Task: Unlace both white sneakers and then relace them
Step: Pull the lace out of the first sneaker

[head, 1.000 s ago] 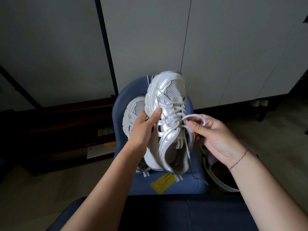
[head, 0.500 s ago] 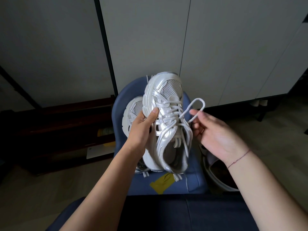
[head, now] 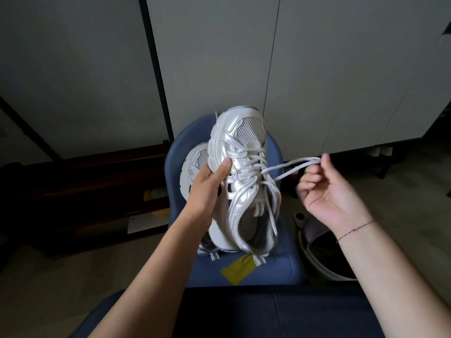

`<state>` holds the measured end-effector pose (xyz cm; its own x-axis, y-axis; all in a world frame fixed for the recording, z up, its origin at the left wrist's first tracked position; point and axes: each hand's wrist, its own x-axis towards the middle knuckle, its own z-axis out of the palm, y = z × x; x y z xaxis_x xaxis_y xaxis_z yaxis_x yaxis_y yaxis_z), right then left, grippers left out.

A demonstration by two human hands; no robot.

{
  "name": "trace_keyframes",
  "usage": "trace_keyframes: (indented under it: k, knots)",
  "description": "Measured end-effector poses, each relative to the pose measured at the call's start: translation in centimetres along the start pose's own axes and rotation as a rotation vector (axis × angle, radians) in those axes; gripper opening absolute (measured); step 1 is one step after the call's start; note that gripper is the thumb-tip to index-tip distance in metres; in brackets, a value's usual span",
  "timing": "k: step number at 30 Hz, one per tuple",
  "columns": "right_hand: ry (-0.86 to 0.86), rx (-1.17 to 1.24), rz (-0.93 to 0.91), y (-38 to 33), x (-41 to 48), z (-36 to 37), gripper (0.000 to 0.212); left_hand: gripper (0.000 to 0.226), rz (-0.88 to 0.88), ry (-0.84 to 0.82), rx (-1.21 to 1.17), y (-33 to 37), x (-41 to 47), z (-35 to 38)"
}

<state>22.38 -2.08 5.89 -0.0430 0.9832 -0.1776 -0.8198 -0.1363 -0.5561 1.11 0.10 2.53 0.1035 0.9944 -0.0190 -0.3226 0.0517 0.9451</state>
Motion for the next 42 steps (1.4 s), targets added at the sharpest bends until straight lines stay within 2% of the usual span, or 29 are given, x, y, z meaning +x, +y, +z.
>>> trace_keyframes:
  k: [3,6,9,11,14,16,19,21,23,26,30,32,35,37,38,39,42]
  knots:
    - [0.025,-0.346,0.046,1.9,-0.6,0.6,0.019,0.048,0.002,0.005,0.011,-0.1,0.0,0.2]
    - [0.039,-0.452,0.014,2.9,-0.8,0.9,0.010,0.051,0.002,0.010,0.012,-0.1,0.1,0.2]
    - [0.039,-0.404,0.012,2.2,-0.6,1.1,0.011,0.051,0.002,0.002,0.011,-0.2,0.0,0.2]
    - [0.023,-0.189,0.025,1.2,-0.1,1.0,0.013,0.049,-0.003,0.001,0.008,-0.2,0.0,0.1]
    - [0.055,0.086,-0.056,-0.7,0.6,0.2,0.020,0.048,-0.002,0.004,0.001,0.0,0.0,0.0]
    - [0.083,0.015,-0.088,-0.9,0.4,-0.2,0.019,0.045,0.004,0.008,0.002,0.1,0.0,0.0]
    - [0.047,-0.332,-0.058,1.1,-0.4,0.4,0.017,0.045,0.001,0.019,-0.011,0.1,-0.1,0.2]
    - [0.019,-0.447,-0.071,2.7,-0.7,1.0,0.012,0.050,-0.001,0.017,-0.012,0.1,-0.1,0.3]
    - [0.024,-0.480,-0.113,3.4,-0.6,1.1,0.024,0.053,-0.003,0.019,-0.006,0.0,-0.1,0.4]
    - [0.081,-0.480,-0.204,2.7,-0.3,1.1,0.017,0.050,-0.001,0.018,0.009,0.0,-0.2,0.2]
    - [0.172,-0.254,-0.277,-0.2,0.4,0.2,0.021,0.050,0.006,0.033,0.004,0.4,-0.2,-0.1]
    - [0.198,-0.214,-0.270,-0.8,0.5,-0.2,0.022,0.048,0.008,0.036,-0.004,0.5,-0.3,0.0]
    - [0.127,-0.400,-0.217,0.8,0.0,0.2,0.017,0.044,0.009,0.042,-0.004,0.5,-0.3,0.3]
    - [0.064,-0.543,-0.199,2.3,-0.5,0.7,0.020,0.049,0.008,0.043,0.004,0.6,-0.5,0.5]
    - [0.042,-0.591,-0.208,2.8,-0.6,0.8,0.014,0.051,0.009,0.043,0.010,0.6,-0.5,0.6]
    - [0.029,-0.612,-0.221,3.2,-0.6,0.9,0.008,0.052,0.010,0.040,0.014,0.7,-0.6,0.7]
    - [0.089,-0.570,-0.283,3.0,-0.3,0.9,0.015,0.047,0.007,0.032,0.019,0.8,-0.7,0.7]
